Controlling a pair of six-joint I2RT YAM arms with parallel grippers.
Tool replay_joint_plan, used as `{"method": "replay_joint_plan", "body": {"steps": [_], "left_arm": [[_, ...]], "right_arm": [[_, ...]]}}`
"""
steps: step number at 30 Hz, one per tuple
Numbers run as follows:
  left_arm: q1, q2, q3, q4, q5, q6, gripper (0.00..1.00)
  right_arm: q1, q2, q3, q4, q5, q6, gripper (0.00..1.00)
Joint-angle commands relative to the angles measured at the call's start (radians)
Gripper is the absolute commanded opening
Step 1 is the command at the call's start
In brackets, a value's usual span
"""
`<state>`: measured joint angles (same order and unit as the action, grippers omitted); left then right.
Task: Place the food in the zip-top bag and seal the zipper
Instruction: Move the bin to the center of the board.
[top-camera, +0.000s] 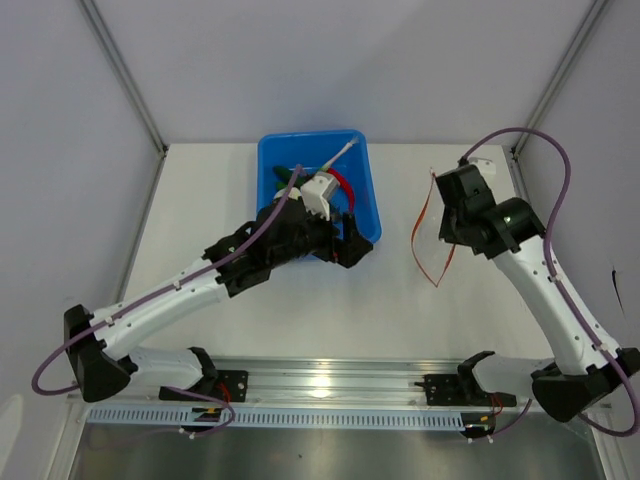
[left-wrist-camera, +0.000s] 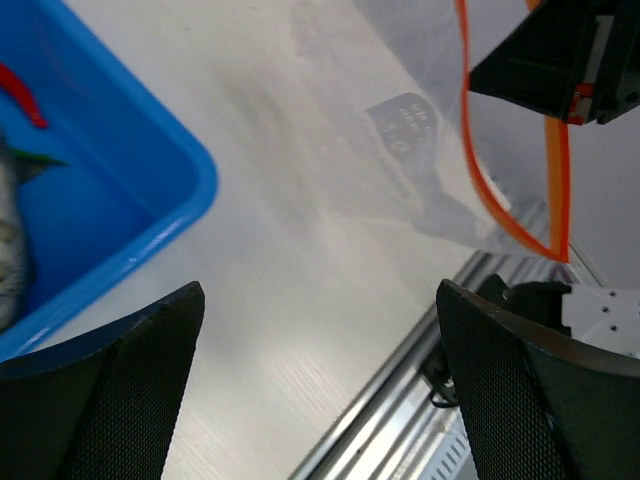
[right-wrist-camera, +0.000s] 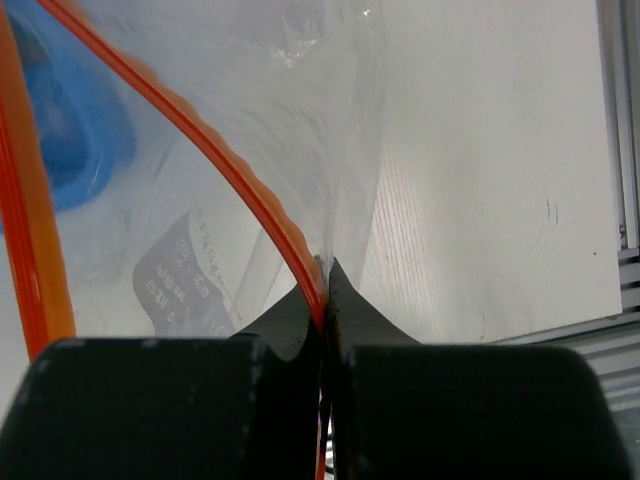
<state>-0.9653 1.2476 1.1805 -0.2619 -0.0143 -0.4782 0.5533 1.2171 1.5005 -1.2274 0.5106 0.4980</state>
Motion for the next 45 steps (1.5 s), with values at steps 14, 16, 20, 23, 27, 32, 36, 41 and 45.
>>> {"method": "replay_joint_plan", "body": {"steps": [14,16,20,23,27,32,36,41,45], "left_arm": [[0.369,0.360,0.251,-0.056,0.300,-0.069,0.28],[0.369,0.410,0.318,-0.094,0.278,-0.059,0.27],[0.367,0.524,0.361,-0.143,0.272,-0.057,0.27],[0.367,0.553,0.319,-0.119,0.270,-0.063,0.27],[0.367,0.562,0.280,-0.103,0.258,-0.062,0.27],[0.367,0.541,0.186,-0.044,0.276,-0.086,0.26],[0.366,0.536,0.122,-0.043,0.283,-0.100,0.25],[0.352,0.460,0.018,-0.005,0.251,-0.120,0.23],[0.333,0.432,-0.028,0.018,0.254,-0.141,0.21]], "right_arm": [[-0.208,0.186,0.078,0.263,-0.241,-0.161,0.00],[-0.208,0.185,0.076,0.259,-0.236,-0.168,0.00],[-0.207,0.186,0.075,0.267,-0.231,-0.180,0.00],[-0.210,0.193,0.075,0.275,-0.231,-0.188,0.00],[-0.214,0.203,0.069,0.278,-0.227,-0.196,0.00],[-0.227,0.219,0.049,0.296,-0.219,-0.199,0.00],[-0.228,0.234,0.050,0.302,-0.219,-0.213,0.00],[-0.228,0.237,0.049,0.301,-0.213,-0.219,0.00],[-0.230,0.240,0.043,0.304,-0.205,-0.222,0.00]]}}
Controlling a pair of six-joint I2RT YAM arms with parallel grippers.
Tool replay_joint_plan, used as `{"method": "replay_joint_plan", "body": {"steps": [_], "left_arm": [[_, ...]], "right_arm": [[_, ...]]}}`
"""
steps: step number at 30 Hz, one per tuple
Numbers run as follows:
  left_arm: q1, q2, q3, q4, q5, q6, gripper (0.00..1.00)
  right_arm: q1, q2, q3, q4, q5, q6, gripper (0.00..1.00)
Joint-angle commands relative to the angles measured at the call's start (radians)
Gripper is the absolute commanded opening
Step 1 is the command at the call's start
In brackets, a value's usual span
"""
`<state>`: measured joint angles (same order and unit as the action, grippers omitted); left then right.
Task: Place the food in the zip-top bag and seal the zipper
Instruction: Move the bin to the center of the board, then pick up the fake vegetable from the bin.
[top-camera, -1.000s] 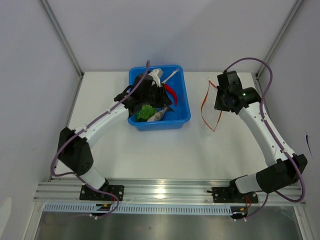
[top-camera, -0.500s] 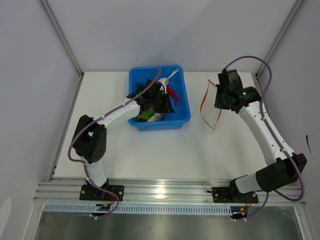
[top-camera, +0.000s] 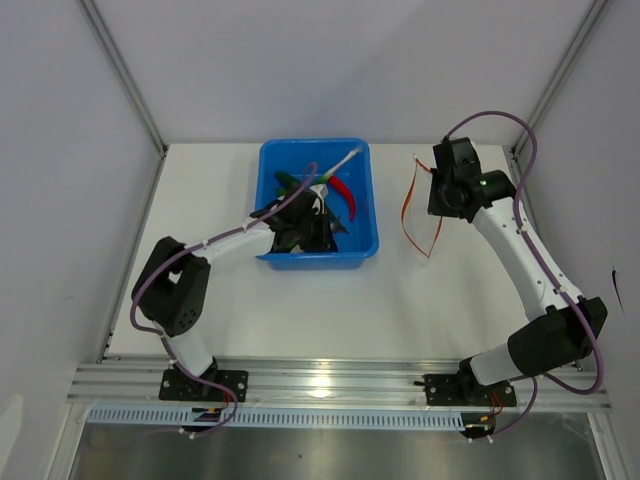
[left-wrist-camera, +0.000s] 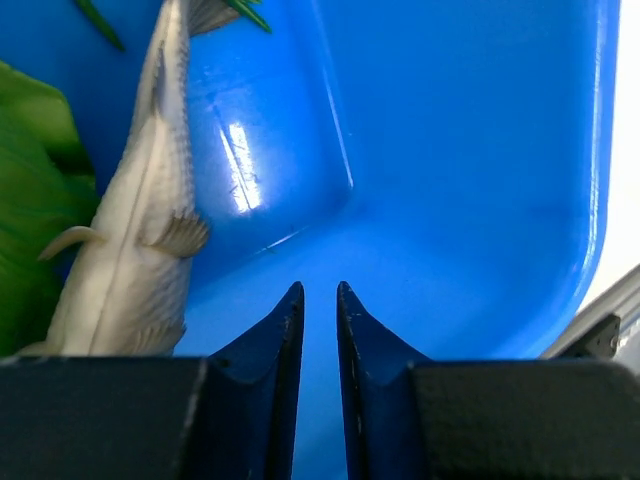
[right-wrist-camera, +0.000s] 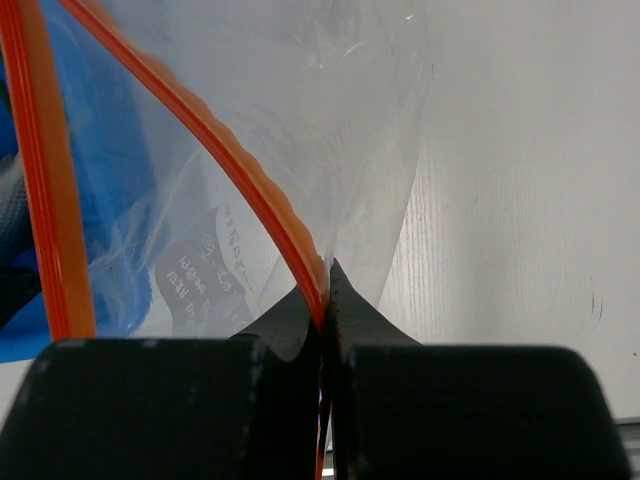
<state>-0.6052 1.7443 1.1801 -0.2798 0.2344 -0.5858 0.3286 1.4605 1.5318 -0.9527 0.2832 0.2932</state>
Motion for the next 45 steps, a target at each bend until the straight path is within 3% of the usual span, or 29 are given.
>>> {"method": "replay_joint_plan", "body": {"steps": [1,6,8,9,10,17,26,45], "left_arm": [[-0.031,-0.068,-0.046,0.042,0.012,-0.039,0.21],[-0.067,-0.084,-0.054,0.059,0.011,-0.054,0.22],[-0.067,-0.094,-0.033,0.045,-0.016,-0.039,0.29],[-0.067,-0.097,0.002,0.025,-0.033,-0.026,0.35],[-0.067,-0.097,0.022,-0.033,-0.084,-0.011,0.50],[-0.013,-0.106,0.263,-0.229,-0.323,0.096,0.99],[0.096,-0.011,0.388,-0.436,-0.487,0.127,0.99],[0.087,0.135,0.366,-0.464,-0.509,0.086,0.99]], "right_arm": [[-0.005,-0.005,0.010,0.029,0.024,-0.016,0.00],[-0.005,-0.009,-0.007,0.038,0.017,-0.016,0.00],[-0.007,-0.014,-0.016,0.043,0.014,-0.017,0.00],[-0.007,-0.015,-0.018,0.045,0.014,-0.017,0.00],[-0.005,-0.017,-0.024,0.045,0.010,-0.019,0.00],[-0.003,-0.029,-0.042,0.048,-0.003,-0.019,0.00],[-0.003,-0.028,-0.045,0.040,-0.013,-0.025,0.00],[0.023,-0.037,-0.065,0.058,-0.029,-0.020,0.00]]}}
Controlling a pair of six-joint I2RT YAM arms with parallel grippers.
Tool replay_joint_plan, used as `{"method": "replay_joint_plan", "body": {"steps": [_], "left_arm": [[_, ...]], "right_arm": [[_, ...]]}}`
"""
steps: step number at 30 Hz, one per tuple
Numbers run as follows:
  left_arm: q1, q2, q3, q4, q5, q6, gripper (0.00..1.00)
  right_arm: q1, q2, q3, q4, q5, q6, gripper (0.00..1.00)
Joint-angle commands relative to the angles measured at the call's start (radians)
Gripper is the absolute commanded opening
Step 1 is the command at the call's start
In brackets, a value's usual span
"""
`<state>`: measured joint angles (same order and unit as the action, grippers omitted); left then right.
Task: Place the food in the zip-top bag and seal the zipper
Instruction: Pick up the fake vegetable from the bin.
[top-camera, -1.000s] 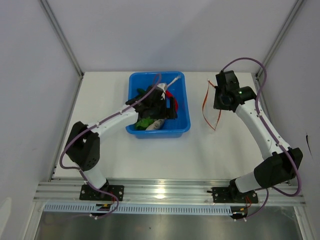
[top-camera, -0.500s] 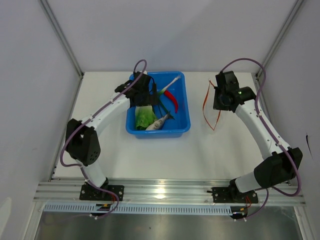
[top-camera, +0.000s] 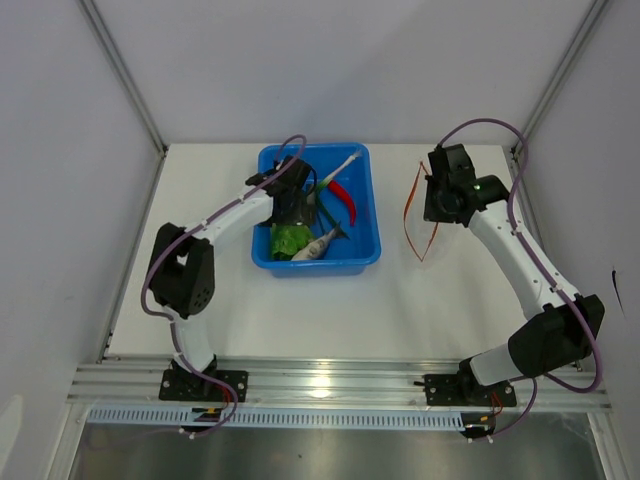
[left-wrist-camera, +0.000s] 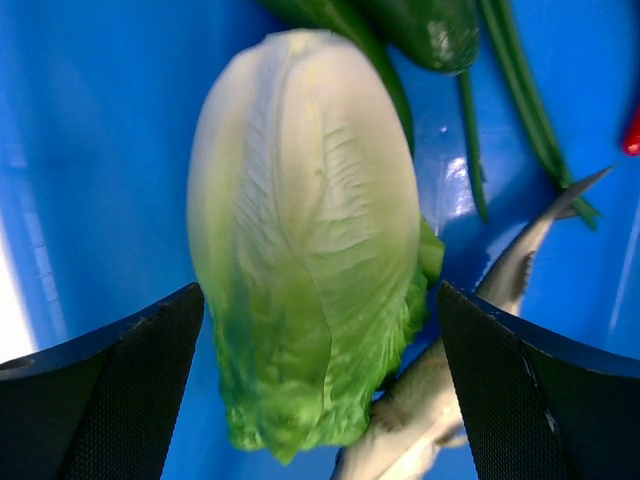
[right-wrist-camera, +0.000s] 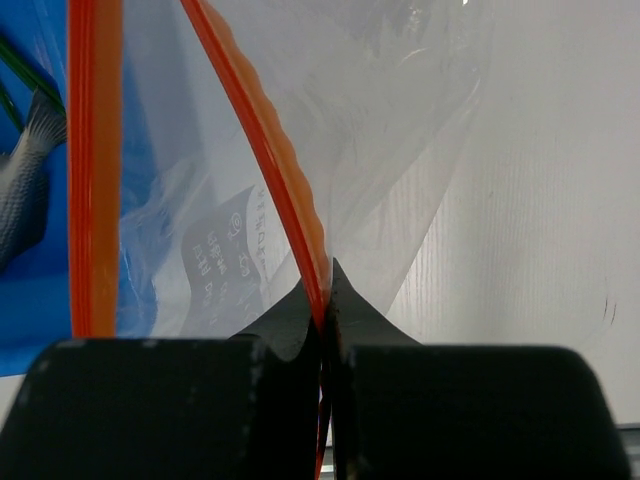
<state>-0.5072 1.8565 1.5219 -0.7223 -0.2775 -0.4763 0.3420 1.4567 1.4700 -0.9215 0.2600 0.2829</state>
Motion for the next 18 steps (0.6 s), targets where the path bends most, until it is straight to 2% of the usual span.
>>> {"method": "replay_joint_plan", "body": {"steps": [1,13,15,18], "left_arm": [[-0.013,0.026,0.024,-0.019,0.004,-0.030,1.00],[-0.022,0.115,0.017,-0.002,0.050,-0.064,0.99],[-0.022,0.115,0.009,0.021,0.054,-0.065,0.96],[-0.021,0.103,-0.005,0.044,0.057,-0.064,0.83]], "right_arm": [[0.012,-0.032,-0.005,0.029,-0.004,-0.008,0.00],[0.032,-0.030,-0.013,0.033,0.008,-0.005,0.00],[0.031,-0.030,-0.016,0.033,0.010,-0.005,0.00],[0.032,-0.029,-0.023,0.033,0.008,-0.005,0.00]]}}
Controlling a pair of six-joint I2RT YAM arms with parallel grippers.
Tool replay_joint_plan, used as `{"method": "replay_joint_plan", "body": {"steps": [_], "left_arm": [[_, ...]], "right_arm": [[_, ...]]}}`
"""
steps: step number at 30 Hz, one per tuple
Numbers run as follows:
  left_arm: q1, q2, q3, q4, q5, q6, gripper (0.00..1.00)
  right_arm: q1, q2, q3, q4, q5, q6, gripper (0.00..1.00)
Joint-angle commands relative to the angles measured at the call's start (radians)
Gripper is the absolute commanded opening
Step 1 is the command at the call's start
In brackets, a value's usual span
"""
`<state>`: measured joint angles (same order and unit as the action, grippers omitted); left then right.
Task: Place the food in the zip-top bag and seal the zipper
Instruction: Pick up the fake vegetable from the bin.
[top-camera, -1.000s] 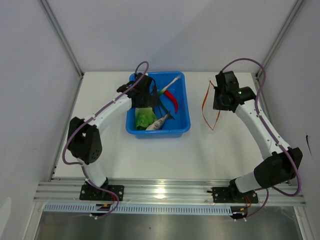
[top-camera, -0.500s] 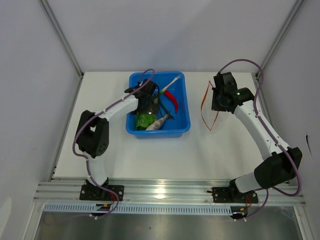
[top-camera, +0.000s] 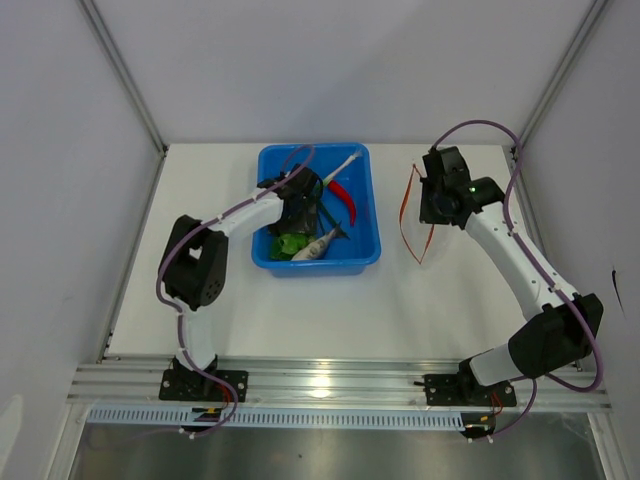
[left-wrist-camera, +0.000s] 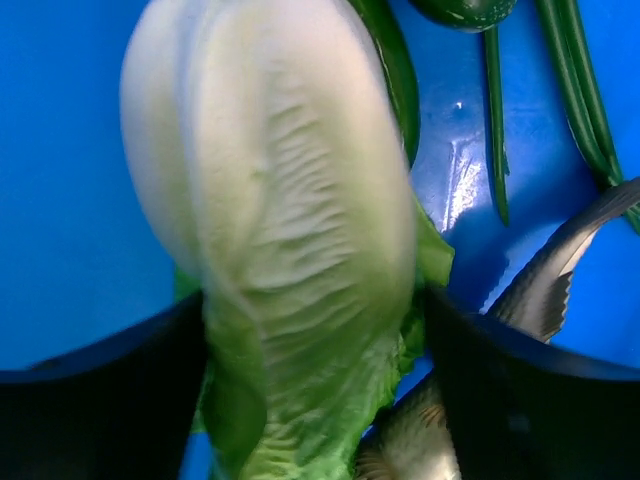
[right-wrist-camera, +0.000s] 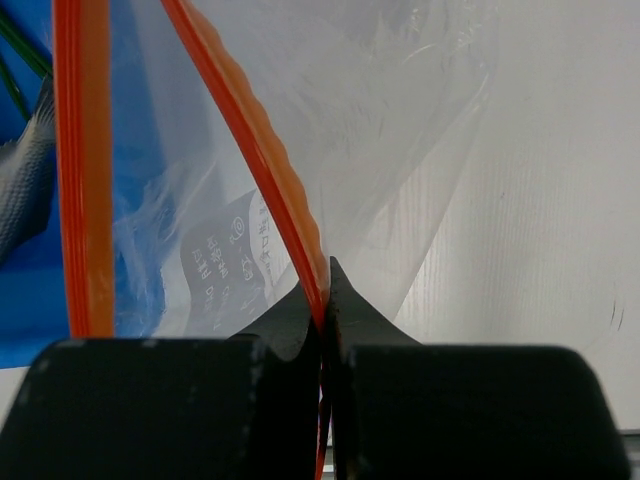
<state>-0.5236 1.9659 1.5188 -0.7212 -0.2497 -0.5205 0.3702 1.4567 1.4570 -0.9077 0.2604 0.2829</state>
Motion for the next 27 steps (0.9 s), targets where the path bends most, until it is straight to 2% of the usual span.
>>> {"method": "replay_joint_plan", "body": {"steps": [1,2,3,4,7,11,18,26,27], "left_arm": [[-0.004,-0.013,-0.005,0.052,0.033,-0.015,0.76],[-0.004,-0.022,-0.009,0.058,0.036,-0.010,0.58],[-0.004,-0.030,-0.008,0.062,0.038,-0.007,0.51],[-0.004,-0.044,-0.006,0.063,0.041,-0.007,0.38],[-0.004,-0.084,0.006,0.062,0.068,-0.003,0.23],[-0.004,-0.162,0.017,0.055,0.111,-0.006,0.17],[-0.006,-0.366,0.049,0.048,0.245,0.002,0.18],[-0.006,-0.547,0.058,0.058,0.536,-0.032,0.22],[-0.007,-0.573,0.054,0.068,0.617,-0.042,0.23]], "right_arm": [[0.006,-0.029,-0.012,0.018,0.011,-0.005,0.00],[0.006,-0.027,-0.012,0.016,0.013,-0.002,0.00],[0.004,-0.025,-0.012,0.013,0.013,-0.002,0.00],[0.006,-0.025,-0.012,0.013,0.013,-0.002,0.00],[0.006,-0.024,0.000,0.003,0.019,-0.002,0.00],[0.004,-0.019,0.026,-0.016,0.045,-0.008,0.00],[0.004,-0.002,0.065,-0.046,0.050,-0.019,0.00],[0.012,0.022,0.072,-0.054,0.046,-0.025,0.00],[0.013,0.025,0.072,-0.053,0.048,-0.027,0.00]]}}
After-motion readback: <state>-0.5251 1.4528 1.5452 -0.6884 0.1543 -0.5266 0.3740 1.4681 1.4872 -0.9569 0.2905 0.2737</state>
